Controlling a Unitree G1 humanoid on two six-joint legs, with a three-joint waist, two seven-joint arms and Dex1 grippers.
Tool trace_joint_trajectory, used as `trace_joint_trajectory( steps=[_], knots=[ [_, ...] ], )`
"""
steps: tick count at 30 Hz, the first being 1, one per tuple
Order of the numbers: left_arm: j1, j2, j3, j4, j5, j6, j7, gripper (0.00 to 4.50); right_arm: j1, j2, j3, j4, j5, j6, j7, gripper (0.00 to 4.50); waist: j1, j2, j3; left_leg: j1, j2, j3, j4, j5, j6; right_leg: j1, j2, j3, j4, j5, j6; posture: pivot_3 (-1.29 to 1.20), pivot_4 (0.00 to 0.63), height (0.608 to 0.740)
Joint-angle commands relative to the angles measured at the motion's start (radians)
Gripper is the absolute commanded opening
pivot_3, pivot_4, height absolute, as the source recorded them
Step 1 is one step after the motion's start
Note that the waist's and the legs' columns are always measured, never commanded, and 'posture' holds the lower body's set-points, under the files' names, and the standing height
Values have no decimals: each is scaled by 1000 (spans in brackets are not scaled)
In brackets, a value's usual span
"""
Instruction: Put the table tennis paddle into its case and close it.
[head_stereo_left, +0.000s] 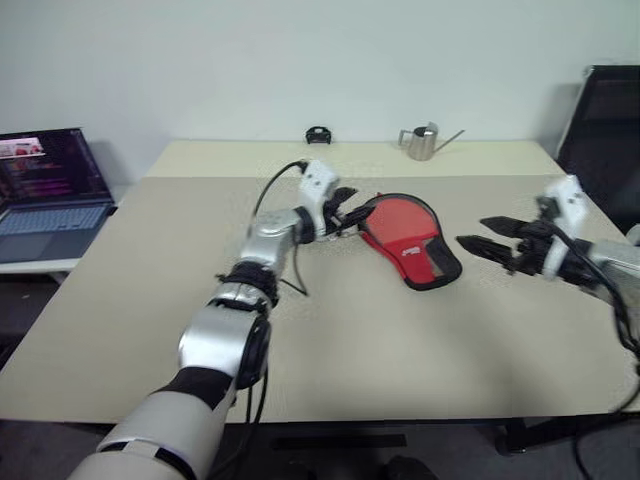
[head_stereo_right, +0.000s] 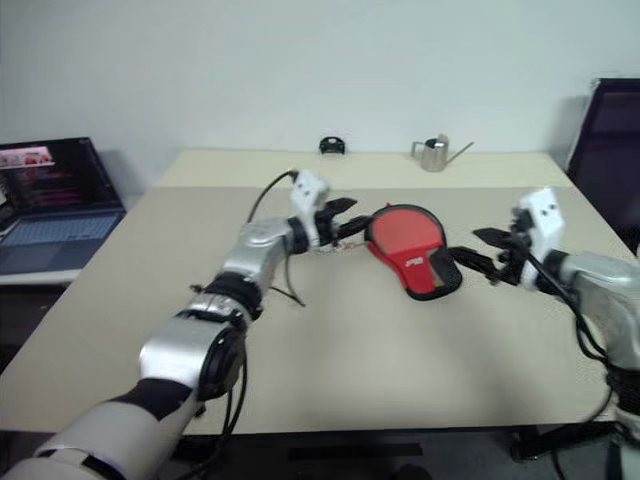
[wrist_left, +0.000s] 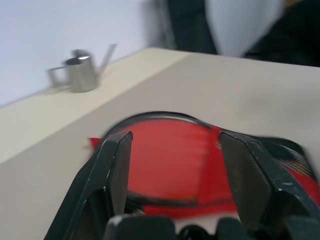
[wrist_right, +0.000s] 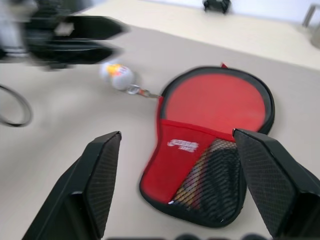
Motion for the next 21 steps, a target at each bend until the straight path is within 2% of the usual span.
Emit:
trace_joint_trajectory(
  steps=[1, 6, 10, 15, 21],
  knots=[
    [79, 92, 30, -276, -81, 125, -70, 3005, -131, 46, 66, 224, -120, -118, 16, 4454, -2, 0, 0, 0, 1, 0, 0, 0, 0, -1, 0, 1, 0, 0, 0, 0, 150, 740],
    [218, 173, 48, -612, -165, 328, -51, 3005, -282, 134, 129, 569, -275, -287, 3, 4454, 3, 0, 0, -3, 1, -1, 0, 1, -1, -2, -2, 0, 0, 0, 0, 0, 150, 740],
    [288, 203, 53, -768, -199, 418, -4, 3005, -388, 201, 145, 834, -364, -406, -12, 4454, 6, 0, 0, -4, -1, -2, 1, 1, -2, -2, -5, -1, -1, 0, 0, 0, 150, 740],
    [323, 219, 54, -845, -217, 467, 31, 3005, -467, 237, 152, 1083, -454, -532, -44, 4454, 1, 0, 0, -4, -1, -2, 1, 1, -2, -2, -5, -1, 0, 0, 0, 0, 150, 740],
    [329, 228, 56, -874, -224, 489, 54, 3005, -494, 260, 148, 1211, -513, -607, -33, 4454, -2, 0, 0, -3, -1, -1, 0, 1, -3, -2, -5, 0, 0, 0, 0, 0, 150, 740]
  ],
)
